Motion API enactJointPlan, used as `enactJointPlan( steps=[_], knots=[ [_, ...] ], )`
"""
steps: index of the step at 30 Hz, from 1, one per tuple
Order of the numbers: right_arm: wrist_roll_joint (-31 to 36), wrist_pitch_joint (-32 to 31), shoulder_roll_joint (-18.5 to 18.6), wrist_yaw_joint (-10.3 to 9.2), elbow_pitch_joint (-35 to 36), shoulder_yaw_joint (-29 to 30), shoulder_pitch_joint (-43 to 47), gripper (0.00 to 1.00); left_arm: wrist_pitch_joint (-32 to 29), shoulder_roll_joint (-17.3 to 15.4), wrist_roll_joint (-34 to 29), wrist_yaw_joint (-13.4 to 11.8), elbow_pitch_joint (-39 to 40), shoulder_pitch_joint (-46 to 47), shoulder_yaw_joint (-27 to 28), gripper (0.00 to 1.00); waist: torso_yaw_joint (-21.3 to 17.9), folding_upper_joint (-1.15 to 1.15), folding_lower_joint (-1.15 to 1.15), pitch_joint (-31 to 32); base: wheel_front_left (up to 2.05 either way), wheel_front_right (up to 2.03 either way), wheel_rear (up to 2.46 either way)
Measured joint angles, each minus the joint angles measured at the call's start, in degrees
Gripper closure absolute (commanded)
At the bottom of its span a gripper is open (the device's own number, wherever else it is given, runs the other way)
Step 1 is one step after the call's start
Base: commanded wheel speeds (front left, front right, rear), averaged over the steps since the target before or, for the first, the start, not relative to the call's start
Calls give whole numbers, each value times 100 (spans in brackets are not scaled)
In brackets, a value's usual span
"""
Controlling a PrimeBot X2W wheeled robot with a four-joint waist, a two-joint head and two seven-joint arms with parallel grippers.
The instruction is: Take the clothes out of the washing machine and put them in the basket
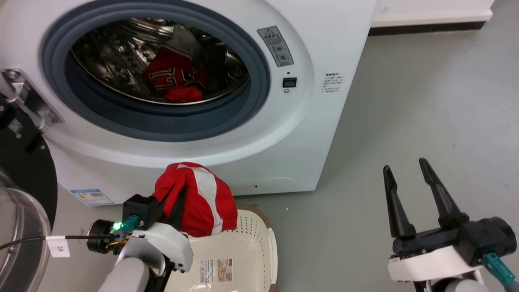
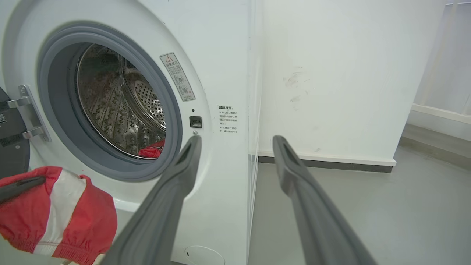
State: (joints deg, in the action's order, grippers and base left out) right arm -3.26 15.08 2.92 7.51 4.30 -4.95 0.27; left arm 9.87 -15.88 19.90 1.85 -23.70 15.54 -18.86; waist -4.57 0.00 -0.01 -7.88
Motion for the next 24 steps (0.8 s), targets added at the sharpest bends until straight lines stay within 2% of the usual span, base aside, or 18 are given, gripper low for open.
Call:
enactJointPlan(
  steps=[7, 24],
  knots=[
    [32, 0, 1, 0, 83, 33, -293, 0, -37, 77, 65, 77, -385, 3, -113, 100, -77, 0, 1, -483, 0, 0, 0],
    [-86, 0, 2, 0, 337, 200, -1215, 0, 268, 236, -229, 420, -3121, 1665, -643, 100, -395, 0, 2, -2334, 0, 0, 0]
  ],
)
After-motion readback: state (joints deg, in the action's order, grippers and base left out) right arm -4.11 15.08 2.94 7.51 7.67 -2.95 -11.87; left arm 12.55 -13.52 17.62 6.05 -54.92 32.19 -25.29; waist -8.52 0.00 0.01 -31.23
